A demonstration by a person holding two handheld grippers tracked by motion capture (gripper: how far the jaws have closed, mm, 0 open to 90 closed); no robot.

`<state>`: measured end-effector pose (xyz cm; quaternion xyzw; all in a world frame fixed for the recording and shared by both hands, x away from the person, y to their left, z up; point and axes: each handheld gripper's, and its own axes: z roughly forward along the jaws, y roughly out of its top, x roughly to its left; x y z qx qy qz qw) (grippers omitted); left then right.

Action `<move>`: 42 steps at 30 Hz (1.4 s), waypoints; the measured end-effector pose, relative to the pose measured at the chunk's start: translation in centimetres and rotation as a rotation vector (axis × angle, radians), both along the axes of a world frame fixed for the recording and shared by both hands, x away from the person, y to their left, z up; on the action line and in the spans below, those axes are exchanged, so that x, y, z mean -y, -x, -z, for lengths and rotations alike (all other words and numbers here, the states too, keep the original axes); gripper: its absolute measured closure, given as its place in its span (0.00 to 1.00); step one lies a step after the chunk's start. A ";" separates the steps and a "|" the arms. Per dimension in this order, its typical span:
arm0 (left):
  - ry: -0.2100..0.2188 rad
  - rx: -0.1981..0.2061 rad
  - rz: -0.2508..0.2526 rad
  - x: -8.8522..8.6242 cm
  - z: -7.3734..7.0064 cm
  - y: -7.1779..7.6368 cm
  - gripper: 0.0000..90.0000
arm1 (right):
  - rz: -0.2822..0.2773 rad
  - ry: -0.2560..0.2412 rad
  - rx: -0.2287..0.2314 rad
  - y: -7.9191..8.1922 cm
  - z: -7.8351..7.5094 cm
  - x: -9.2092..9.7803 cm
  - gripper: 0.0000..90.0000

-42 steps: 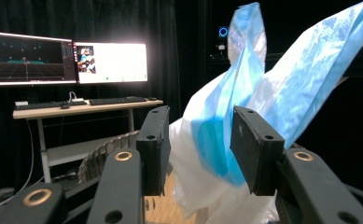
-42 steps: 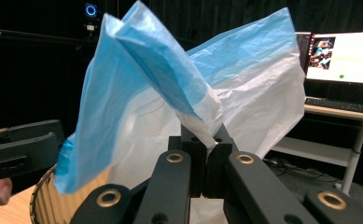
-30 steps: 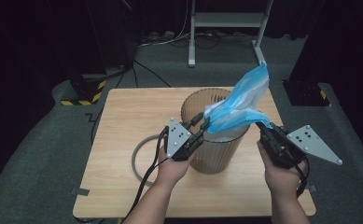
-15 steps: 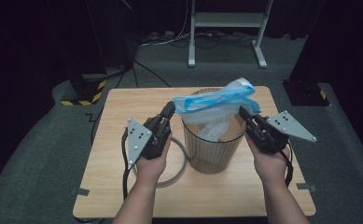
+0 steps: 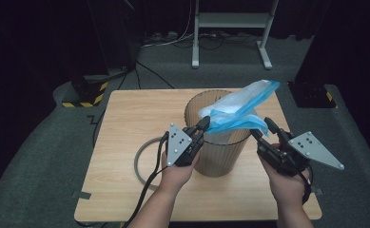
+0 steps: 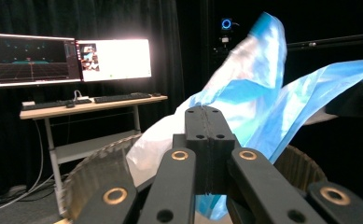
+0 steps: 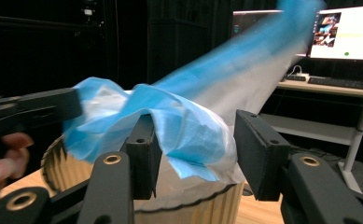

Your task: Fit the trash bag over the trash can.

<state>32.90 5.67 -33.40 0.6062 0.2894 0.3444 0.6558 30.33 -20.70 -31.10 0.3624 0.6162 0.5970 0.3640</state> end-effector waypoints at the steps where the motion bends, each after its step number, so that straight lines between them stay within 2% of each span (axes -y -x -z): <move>1: 0.001 -0.001 0.000 0.2 -0.1 -0.1 1.00 | -0.003 -0.002 0.001 0.3 0.0 0.0 0.57; 9: -0.013 -0.013 -0.006 1.1 -0.5 -0.7 1.00 | -0.009 -0.018 0.049 2.2 -0.6 -0.2 0.56; 13: -0.009 -0.008 -0.002 1.1 -0.5 -0.5 1.00 | -0.045 -0.020 0.073 2.9 -1.3 -1.0 0.61; 14: -0.008 0.000 -0.001 1.1 -0.5 -0.3 1.00 | -0.059 -0.017 0.069 2.8 -1.3 -1.4 0.64; 18: 0.020 0.023 -0.004 0.9 -0.8 0.3 1.00 | -0.076 0.029 -0.015 1.5 -0.1 -3.3 0.65; 20: 0.045 0.041 -0.003 0.8 -1.0 0.6 1.00 | -0.092 0.022 -0.056 0.9 0.8 -4.1 0.65; 23: 0.063 0.074 0.001 0.7 -1.3 1.1 1.00 | -0.114 0.020 -0.088 0.5 1.5 -4.9 0.65; 27: 0.065 0.089 0.028 1.0 -1.6 1.5 1.00 | -0.132 0.025 -0.089 0.3 1.5 -5.9 0.63; 30: 0.064 0.092 0.054 1.1 -1.6 1.9 1.00 | -0.137 -0.001 -0.088 0.1 1.1 -6.1 0.62; 34: 0.033 0.092 0.062 1.2 -0.8 2.5 1.00 | -0.143 -0.027 -0.081 -0.1 0.5 -6.2 0.61; 38: 0.038 0.049 0.069 0.7 0.5 2.6 1.00 | -0.127 -0.044 -0.069 0.0 0.4 -5.7 0.62; 40: 0.038 0.041 0.072 0.4 1.2 2.8 1.00 | -0.098 -0.035 -0.068 -0.3 0.4 -5.6 0.62; 42: 0.038 0.035 0.077 0.1 1.6 3.1 1.00 | -0.096 -0.043 -0.076 -0.7 0.4 -5.4 0.62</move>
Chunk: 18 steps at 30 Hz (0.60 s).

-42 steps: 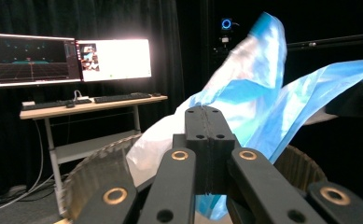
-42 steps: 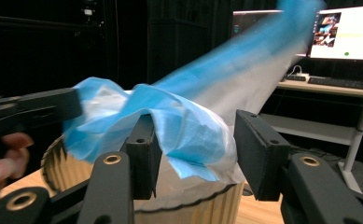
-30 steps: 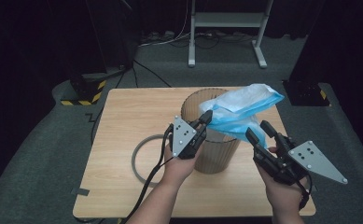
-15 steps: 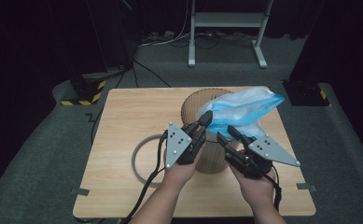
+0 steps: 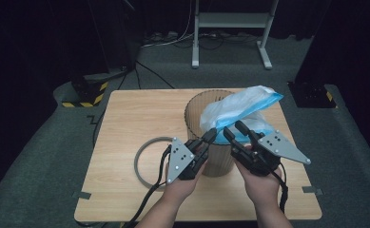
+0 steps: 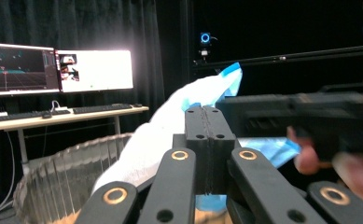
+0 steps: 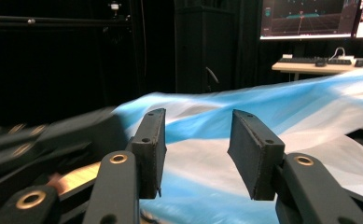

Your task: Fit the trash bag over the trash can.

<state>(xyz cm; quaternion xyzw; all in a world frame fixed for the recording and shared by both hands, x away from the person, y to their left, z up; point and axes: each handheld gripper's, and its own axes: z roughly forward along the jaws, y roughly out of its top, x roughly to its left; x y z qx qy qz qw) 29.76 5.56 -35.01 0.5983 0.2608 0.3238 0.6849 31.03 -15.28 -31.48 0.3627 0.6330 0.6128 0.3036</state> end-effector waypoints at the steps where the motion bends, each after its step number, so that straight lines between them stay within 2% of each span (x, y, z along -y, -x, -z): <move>1: -0.005 -0.001 0.000 -0.1 0.2 0.1 1.00 | 0.004 -0.007 -0.007 -0.2 0.0 0.1 0.62; 6: -0.003 -0.004 0.006 -0.4 0.7 0.4 1.00 | -0.015 -0.021 -0.038 -0.7 0.3 -0.3 0.63; 11: -0.011 0.008 0.023 -0.2 0.7 0.8 1.00 | -0.038 0.009 -0.051 -0.8 0.7 -1.4 0.63; 13: -0.014 0.014 0.025 -0.2 0.7 1.1 1.00 | -0.046 0.013 -0.057 -0.9 0.8 -1.6 0.75; 15: -0.014 0.020 0.020 -0.4 0.8 1.3 1.00 | -0.035 0.029 -0.037 -0.8 0.8 -1.7 0.95; 16: -0.014 0.021 0.015 -0.6 0.8 1.3 1.00 | -0.035 0.034 -0.032 -0.8 0.8 -1.7 1.00; 18: -0.010 0.019 0.002 -1.0 0.7 1.2 1.00 | -0.024 0.047 -0.025 -0.8 0.7 -1.5 1.00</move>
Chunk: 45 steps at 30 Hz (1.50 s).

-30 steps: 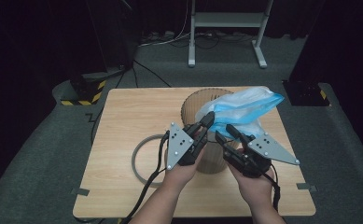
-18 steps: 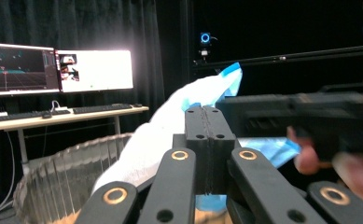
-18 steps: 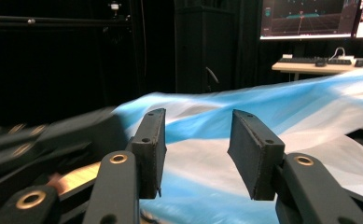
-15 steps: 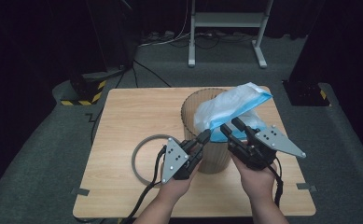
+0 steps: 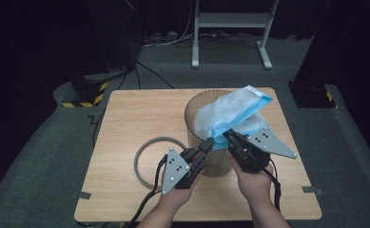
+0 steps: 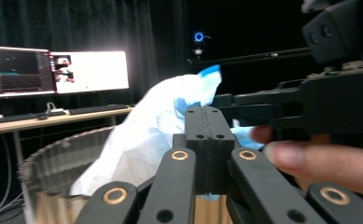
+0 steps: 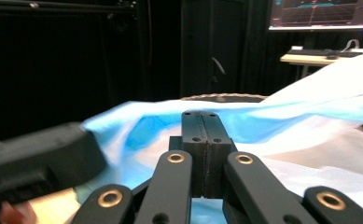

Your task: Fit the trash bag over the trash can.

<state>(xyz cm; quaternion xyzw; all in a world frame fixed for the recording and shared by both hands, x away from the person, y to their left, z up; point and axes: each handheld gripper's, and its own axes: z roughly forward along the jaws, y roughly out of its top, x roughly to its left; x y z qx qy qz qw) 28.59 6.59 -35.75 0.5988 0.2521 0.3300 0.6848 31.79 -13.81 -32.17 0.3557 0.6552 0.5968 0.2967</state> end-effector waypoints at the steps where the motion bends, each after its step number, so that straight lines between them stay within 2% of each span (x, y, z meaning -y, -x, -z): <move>1: 0.006 -0.007 -0.005 -0.3 0.0 -0.2 1.00 | 0.010 0.001 0.004 0.1 0.0 0.2 1.00; 4: 0.010 -0.018 -0.015 -0.6 0.1 -0.6 1.00 | 0.015 0.004 0.022 0.5 -0.1 1.0 1.00; 5: 0.008 -0.022 -0.020 -0.6 0.1 -0.8 1.00 | 0.010 0.003 0.026 0.8 -0.1 1.1 0.97; 6: 0.007 -0.021 -0.024 -0.6 0.1 -0.9 1.00 | 0.006 0.018 0.036 1.1 0.0 1.2 0.88; 9: 0.019 -0.029 -0.031 -0.8 0.2 -1.3 1.00 | -0.027 0.019 0.038 1.7 0.3 1.2 0.75; 11: 0.024 -0.029 -0.034 -0.8 0.1 -1.3 1.00 | -0.052 0.017 0.032 1.8 0.6 0.9 0.67; 15: 0.028 -0.029 -0.038 -1.0 0.0 -1.4 1.00 | -0.074 0.063 0.016 1.7 1.5 -0.3 0.57; 19: 0.028 -0.029 -0.033 -0.9 0.1 -1.3 1.00 | -0.070 0.097 0.037 1.8 1.8 -1.5 0.54; 23: 0.028 -0.023 -0.039 -1.3 0.1 -1.1 1.00 | -0.053 0.111 0.030 1.5 2.0 -1.8 0.63; 25: 0.030 -0.025 -0.044 -1.5 0.2 -1.1 1.00 | -0.076 0.097 0.016 1.5 2.0 -1.7 0.70; 30: 0.038 -0.031 -0.064 -2.3 0.6 -1.1 1.00 | -0.098 0.089 0.029 1.9 1.9 -1.5 0.87; 34: 0.045 -0.037 -0.075 -2.7 0.9 -1.2 1.00 | -0.066 0.082 0.033 2.1 1.7 -1.0 0.99; 40: 0.047 -0.039 -0.098 -3.4 1.1 -1.2 1.00 | -0.002 0.071 0.060 1.8 1.3 0.3 1.00; 45: 0.062 -0.055 -0.130 -4.9 1.5 -1.3 1.00 | 0.092 0.044 0.083 1.3 1.0 2.7 1.00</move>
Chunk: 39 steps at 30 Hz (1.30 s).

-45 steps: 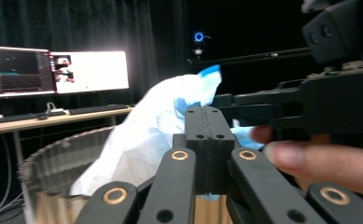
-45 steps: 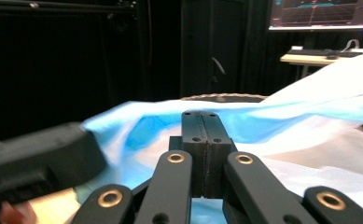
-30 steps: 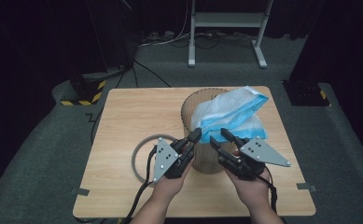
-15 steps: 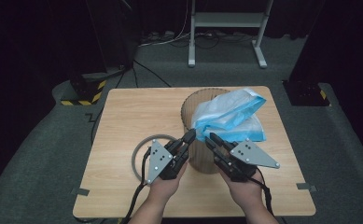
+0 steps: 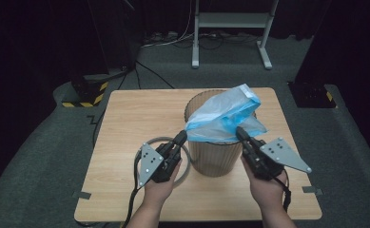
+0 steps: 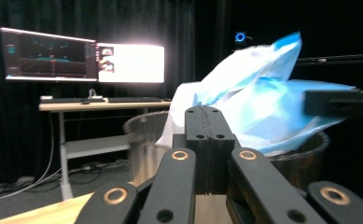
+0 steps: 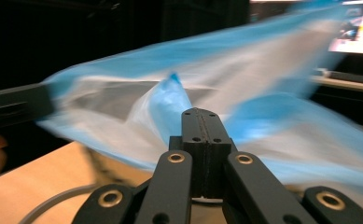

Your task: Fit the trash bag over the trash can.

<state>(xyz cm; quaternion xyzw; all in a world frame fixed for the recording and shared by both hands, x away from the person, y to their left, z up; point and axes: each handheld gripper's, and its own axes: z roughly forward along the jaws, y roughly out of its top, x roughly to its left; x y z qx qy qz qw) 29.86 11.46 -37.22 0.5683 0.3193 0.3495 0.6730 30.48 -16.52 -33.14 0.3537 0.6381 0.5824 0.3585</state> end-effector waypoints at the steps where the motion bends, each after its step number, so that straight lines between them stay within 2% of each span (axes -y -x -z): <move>1: 0.001 -0.006 -0.008 -0.4 0.1 0.0 1.00 | 0.016 -0.006 0.001 -0.1 -0.1 0.4 1.00; 6: -0.001 -0.020 -0.046 -1.7 0.7 -0.1 1.00 | 0.114 -0.028 0.009 -1.2 -0.2 3.5 1.00; 12: 0.011 -0.023 -0.092 -3.1 0.8 -0.4 1.00 | 0.203 -0.050 0.018 -2.2 -0.5 6.0 1.00; 19: 0.030 -0.025 -0.144 -5.0 0.7 -0.1 1.00 | 0.259 -0.062 0.028 -2.6 -0.8 7.5 1.00; 22: 0.027 -0.051 -0.151 -5.2 1.0 -0.4 1.00 | 0.276 -0.055 0.023 -3.1 -0.9 7.8 1.00; 24: 0.007 -0.088 -0.134 -4.8 1.6 -0.8 1.00 | 0.285 -0.048 0.004 -4.0 -0.7 7.7 1.00; 25: -0.012 -0.117 -0.108 -4.1 2.3 -0.9 1.00 | 0.285 -0.043 -0.007 -4.3 -0.5 7.7 1.00; 26: -0.021 -0.127 -0.091 -3.7 2.7 -0.9 1.00 | 0.277 -0.042 -0.039 -4.8 -0.3 7.5 0.99; 28: -0.040 -0.145 -0.042 -2.5 3.4 -0.7 1.00 | 0.269 -0.048 -0.042 -4.7 -0.2 7.3 0.87; 31: -0.081 -0.138 0.039 -0.4 4.2 0.1 1.00 | 0.249 -0.060 -0.028 -3.9 -0.3 6.9 0.76; 33: -0.095 -0.125 0.071 0.7 4.4 0.6 1.00 | 0.228 -0.072 -0.019 -3.3 -0.6 6.6 0.70; 34: -0.111 -0.122 0.077 0.9 4.4 0.7 1.00 | 0.212 -0.078 -0.011 -2.7 -0.8 6.5 0.69; 39: -0.127 -0.129 0.092 2.1 5.0 0.7 1.00 | 0.127 -0.087 0.021 -0.4 -1.5 4.8 0.63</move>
